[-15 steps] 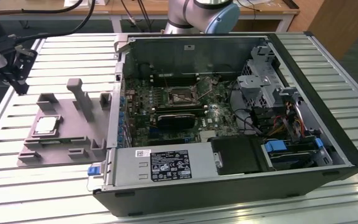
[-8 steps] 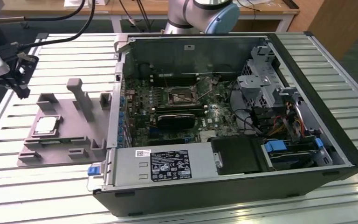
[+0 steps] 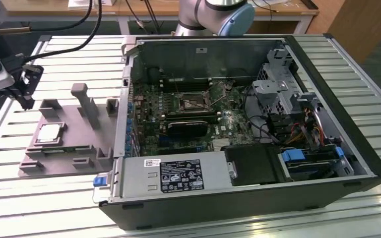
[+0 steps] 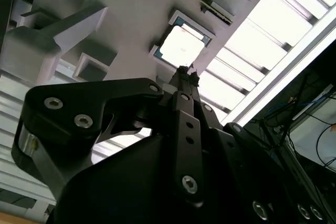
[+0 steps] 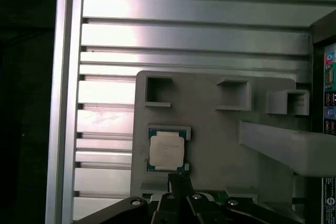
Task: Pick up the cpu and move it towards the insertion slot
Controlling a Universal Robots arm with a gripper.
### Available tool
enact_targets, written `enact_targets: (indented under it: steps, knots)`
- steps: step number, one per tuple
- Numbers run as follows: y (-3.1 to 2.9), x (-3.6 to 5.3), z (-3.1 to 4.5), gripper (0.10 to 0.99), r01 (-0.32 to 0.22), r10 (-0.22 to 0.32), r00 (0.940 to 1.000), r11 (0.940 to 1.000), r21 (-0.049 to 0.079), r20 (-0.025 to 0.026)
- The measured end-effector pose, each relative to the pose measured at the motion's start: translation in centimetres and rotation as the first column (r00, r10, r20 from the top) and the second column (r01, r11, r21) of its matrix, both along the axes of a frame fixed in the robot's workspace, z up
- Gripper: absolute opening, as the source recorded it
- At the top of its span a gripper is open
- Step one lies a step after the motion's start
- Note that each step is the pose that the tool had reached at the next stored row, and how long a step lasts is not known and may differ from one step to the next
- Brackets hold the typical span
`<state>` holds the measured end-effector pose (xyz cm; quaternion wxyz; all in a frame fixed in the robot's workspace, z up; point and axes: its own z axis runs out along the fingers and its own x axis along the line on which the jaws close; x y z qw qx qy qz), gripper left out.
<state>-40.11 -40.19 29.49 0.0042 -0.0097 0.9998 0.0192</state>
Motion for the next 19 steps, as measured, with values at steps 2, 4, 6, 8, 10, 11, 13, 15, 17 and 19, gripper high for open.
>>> enact_targets:
  steps: [2, 4, 6, 8, 10, 11, 13, 15, 17, 19]
  knots:
    - [-0.01, -0.02, -0.36, 0.102, 0.000, 0.000, 1.0000, 1.0000, 0.000, 0.0000]
    - [-0.01, -0.03, -0.72, 0.102, 0.000, 0.000, 1.0000, 1.0000, 0.000, -0.0001]
    - [-0.01, -0.04, -1.08, 0.102, 0.000, 0.000, 1.0000, 1.0000, 0.000, -0.0001]
    - [-0.02, -0.05, -1.46, 0.102, 0.000, 0.000, 1.0000, 1.0000, 0.000, 0.0000]
    - [-0.02, -0.05, -1.82, 0.102, 0.000, 0.000, 1.0000, 1.0000, 0.000, 0.0000]
    - [-0.02, -0.05, -1.99, 0.102, 0.000, 0.000, 1.0000, 1.0000, 0.000, -0.0001]
    - [-0.03, -0.05, -2.37, 0.102, 0.000, 0.000, 1.0000, 1.0000, 0.000, 0.0001]
    - [-0.04, -0.05, -2.73, 0.102, 0.000, 0.000, 1.0000, 1.0000, 0.000, -0.0001]
    - [-0.04, -0.05, -3.09, 0.102, 0.000, 0.000, 1.0000, 1.0000, 0.000, 0.0000]
    - [-0.04, -0.05, -3.44, 0.102, 0.000, 0.000, 1.0000, 1.0000, 0.000, -0.0001]
